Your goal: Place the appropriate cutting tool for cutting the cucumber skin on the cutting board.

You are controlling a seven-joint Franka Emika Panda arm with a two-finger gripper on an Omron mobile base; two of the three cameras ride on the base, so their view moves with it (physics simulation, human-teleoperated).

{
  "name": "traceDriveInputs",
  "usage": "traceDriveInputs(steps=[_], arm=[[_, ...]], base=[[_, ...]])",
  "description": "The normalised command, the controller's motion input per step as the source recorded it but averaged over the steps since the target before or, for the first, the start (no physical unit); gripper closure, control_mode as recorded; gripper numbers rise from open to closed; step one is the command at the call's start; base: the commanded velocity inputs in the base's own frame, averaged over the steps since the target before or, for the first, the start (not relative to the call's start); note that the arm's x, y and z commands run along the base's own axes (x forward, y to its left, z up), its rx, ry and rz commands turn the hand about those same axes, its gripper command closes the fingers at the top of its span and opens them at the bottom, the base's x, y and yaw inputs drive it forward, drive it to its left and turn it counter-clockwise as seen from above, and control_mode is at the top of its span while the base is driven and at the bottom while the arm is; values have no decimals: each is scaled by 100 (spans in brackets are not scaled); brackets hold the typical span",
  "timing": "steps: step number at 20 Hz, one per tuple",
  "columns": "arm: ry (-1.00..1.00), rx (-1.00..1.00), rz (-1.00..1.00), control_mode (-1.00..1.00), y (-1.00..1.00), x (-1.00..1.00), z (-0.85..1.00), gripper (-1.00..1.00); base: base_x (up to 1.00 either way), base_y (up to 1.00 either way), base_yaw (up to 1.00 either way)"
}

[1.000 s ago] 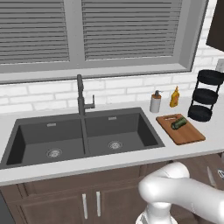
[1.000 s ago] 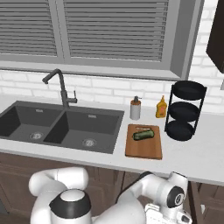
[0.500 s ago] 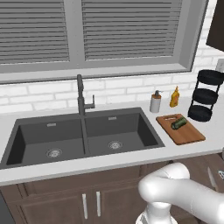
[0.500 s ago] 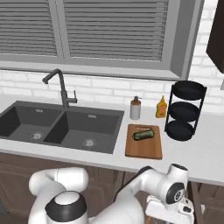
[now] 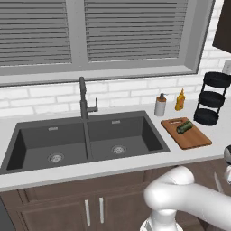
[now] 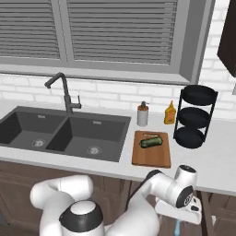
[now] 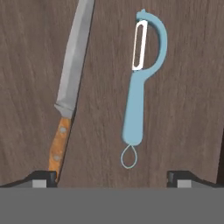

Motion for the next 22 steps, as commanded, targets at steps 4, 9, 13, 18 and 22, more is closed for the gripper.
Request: traceDriveInputs(steps=[4,9,13,18,22], arm=[[-5,-1,0,-100,-1,17,-47,-100],[-4,0,0,-100,-26,0,-35,-100],[-1,0,0,-100,-7,5,-24,-100],[0,0,0,-100,0,28,-17,-100],[0,0,0,-100,2,8,-26,100]], base=[[0,0,0],[0,0,0],[0,0,0],[0,0,0],[0,0,0]])
